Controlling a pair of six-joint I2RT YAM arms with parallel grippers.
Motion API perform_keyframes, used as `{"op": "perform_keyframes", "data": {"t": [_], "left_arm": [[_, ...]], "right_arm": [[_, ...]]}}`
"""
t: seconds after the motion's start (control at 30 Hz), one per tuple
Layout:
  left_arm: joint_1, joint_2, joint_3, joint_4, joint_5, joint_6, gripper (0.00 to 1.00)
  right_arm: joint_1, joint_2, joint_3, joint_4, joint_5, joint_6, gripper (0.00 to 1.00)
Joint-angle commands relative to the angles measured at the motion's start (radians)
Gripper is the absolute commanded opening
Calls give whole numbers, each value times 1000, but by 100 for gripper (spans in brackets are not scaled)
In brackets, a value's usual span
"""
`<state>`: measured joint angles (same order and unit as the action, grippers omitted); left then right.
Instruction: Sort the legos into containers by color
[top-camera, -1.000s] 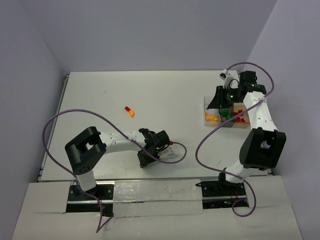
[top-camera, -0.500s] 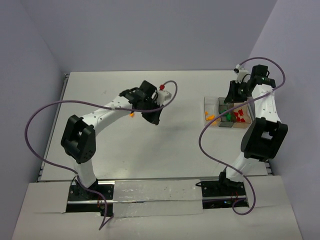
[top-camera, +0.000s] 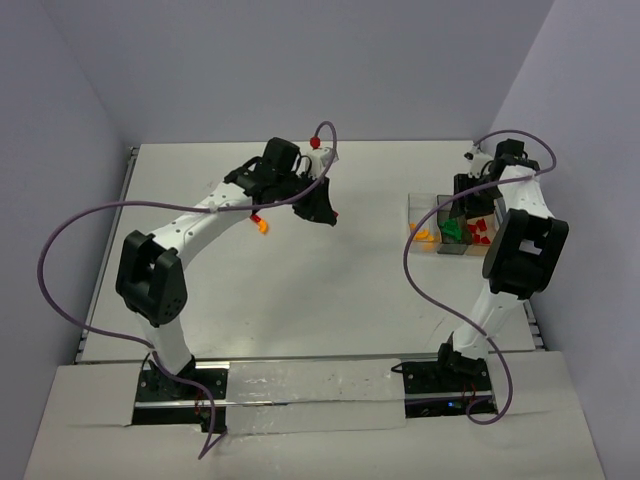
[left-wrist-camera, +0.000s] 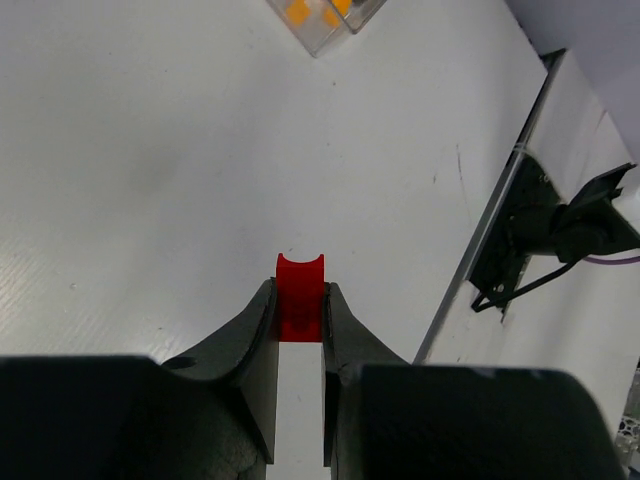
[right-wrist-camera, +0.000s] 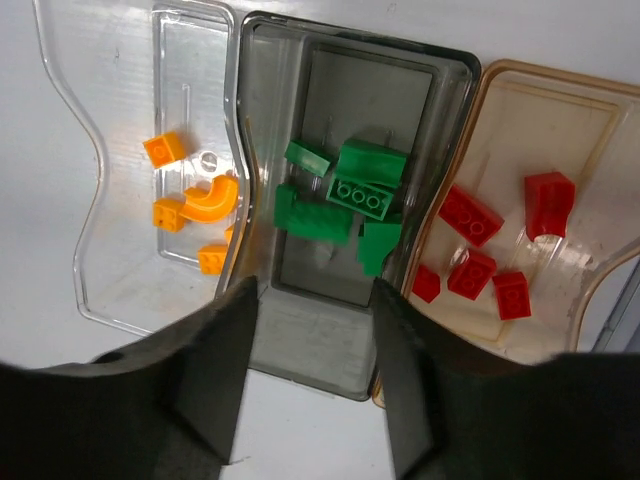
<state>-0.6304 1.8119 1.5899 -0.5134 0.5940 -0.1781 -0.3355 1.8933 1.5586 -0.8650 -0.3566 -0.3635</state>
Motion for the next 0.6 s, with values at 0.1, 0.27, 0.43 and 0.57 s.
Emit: {"op": "perform_keyframes", "data": {"t": [0.1,0.27,0.43,0.57], "left_arm": [[25,-88,-61,185,116,-67,0],[26,-171,-170,310,105,-34,0],[24,-176,-165,300,127,0,0],[8,-189,-171,281,150,62,0]], "right_arm": [[11,-29,70,-3,-40,6,63],[76,-141,61,-92,-413,73,63],[221,-209,-52,-29,-747,231,63],[346,-204,-86,62,-855,345,61]]}}
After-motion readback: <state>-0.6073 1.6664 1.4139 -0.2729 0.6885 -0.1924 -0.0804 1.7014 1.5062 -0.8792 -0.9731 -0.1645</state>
